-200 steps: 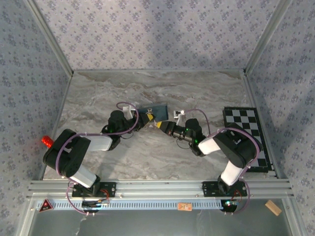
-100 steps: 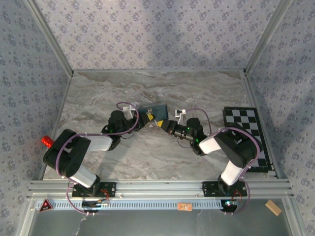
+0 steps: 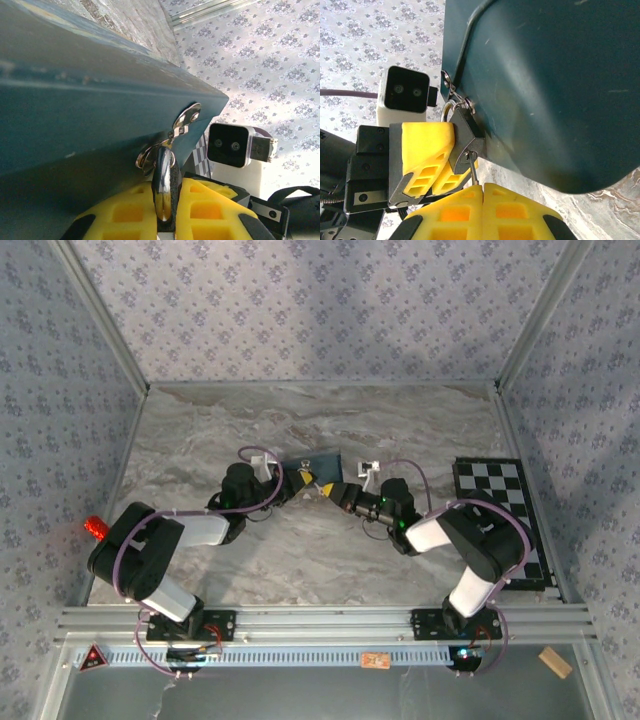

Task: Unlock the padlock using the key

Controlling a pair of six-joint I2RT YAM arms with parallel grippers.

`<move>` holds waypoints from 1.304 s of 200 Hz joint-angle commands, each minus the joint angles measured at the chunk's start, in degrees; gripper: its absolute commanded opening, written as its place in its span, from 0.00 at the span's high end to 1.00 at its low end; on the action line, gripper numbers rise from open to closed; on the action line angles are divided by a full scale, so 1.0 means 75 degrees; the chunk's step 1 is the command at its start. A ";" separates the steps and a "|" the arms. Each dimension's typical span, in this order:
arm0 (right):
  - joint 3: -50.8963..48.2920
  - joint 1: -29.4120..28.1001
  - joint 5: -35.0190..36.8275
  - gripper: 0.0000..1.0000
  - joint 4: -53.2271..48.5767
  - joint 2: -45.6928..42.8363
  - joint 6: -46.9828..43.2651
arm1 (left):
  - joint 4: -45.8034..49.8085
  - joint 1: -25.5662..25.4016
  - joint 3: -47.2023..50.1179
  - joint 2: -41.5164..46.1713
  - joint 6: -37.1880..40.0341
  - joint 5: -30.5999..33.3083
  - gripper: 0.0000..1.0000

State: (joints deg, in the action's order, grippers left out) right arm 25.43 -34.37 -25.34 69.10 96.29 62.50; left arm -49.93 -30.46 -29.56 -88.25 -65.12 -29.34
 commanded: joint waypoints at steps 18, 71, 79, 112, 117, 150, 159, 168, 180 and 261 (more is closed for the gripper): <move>0.0369 0.0324 0.0060 1.00 0.0227 -0.0318 -0.0269 | -0.0236 -0.0386 -0.0230 0.0176 0.0326 -0.1239 1.00; 0.0561 0.0006 0.0029 1.00 0.0236 -0.0136 -0.0234 | -0.0223 -0.0387 -0.0206 0.0202 0.0316 -0.1093 1.00; 0.0528 -0.0033 0.0084 1.00 0.0249 -0.0128 -0.0215 | -0.0227 -0.0397 -0.0175 0.0223 0.0319 -0.1026 1.00; 0.0312 -0.0285 0.0382 1.00 0.0349 -0.0128 -0.0201 | -0.0633 -0.0409 -0.0044 0.0212 0.0070 -0.0465 1.00; 0.0309 -0.0357 0.0432 1.00 0.0355 -0.0108 -0.0184 | -0.0749 -0.0413 -0.0032 0.0180 0.0001 -0.0382 1.00; 0.0277 -0.0860 0.1133 1.00 0.0720 0.0104 0.0045 | -0.1197 -0.0527 0.0143 0.0129 -0.0312 0.0237 1.00; 0.0299 -0.0986 0.1332 1.00 0.0742 0.0156 0.0060 | -0.1171 -0.0550 0.0194 0.0170 -0.0360 0.0392 1.00; 0.0321 -0.1084 0.1506 1.00 0.0804 0.0220 0.0057 | -0.1208 -0.0580 0.0264 0.0220 -0.0432 0.0525 1.00; 0.0312 -0.1153 0.1671 1.00 0.1030 0.0335 0.0047 | -0.1273 -0.0609 0.0360 0.0266 -0.0539 0.0668 1.00; 0.0073 -0.1467 0.2284 1.00 0.1170 0.0556 0.0262 | -0.1432 -0.0804 0.0430 0.0266 -0.0902 0.1213 1.00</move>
State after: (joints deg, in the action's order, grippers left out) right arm 25.96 -41.34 -4.60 73.17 99.55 62.89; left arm -53.87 -34.13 -24.77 -86.87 -70.61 -18.11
